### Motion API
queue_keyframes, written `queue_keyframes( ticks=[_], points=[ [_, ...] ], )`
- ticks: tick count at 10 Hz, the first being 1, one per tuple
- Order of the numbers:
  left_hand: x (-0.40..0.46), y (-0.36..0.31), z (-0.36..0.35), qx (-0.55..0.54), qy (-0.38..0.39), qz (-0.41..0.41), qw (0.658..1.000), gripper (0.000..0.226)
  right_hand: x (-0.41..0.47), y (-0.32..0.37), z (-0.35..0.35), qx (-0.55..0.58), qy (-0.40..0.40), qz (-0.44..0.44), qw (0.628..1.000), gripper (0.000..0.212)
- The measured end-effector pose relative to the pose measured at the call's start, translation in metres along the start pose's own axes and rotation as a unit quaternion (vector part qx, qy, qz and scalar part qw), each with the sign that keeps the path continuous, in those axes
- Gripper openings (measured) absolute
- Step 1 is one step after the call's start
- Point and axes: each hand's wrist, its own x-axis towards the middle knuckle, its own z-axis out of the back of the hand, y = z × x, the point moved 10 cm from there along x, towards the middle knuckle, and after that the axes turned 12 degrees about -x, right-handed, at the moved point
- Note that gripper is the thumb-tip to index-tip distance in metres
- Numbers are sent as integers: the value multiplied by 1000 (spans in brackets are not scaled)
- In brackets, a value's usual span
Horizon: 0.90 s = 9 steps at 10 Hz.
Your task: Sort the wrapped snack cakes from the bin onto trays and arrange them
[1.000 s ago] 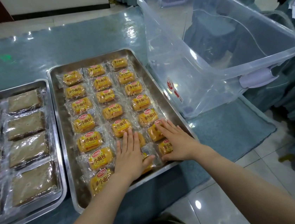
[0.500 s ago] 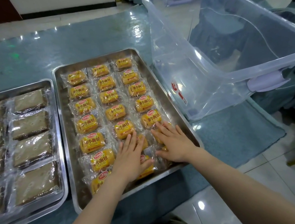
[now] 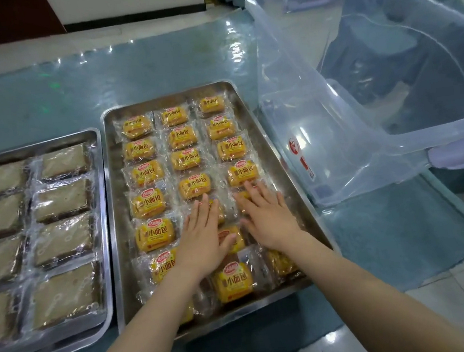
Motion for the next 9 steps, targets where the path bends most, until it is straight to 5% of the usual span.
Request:
queue_keyframes(
  ticks=[4, 9],
  points=[
    [46, 17, 21, 10, -40, 30, 999, 81, 46, 4, 21, 22, -46, 8, 999, 56],
    [60, 25, 5, 6, 47, 45, 998, 96, 81, 1, 12, -6, -2, 15, 1000, 59]
  ],
)
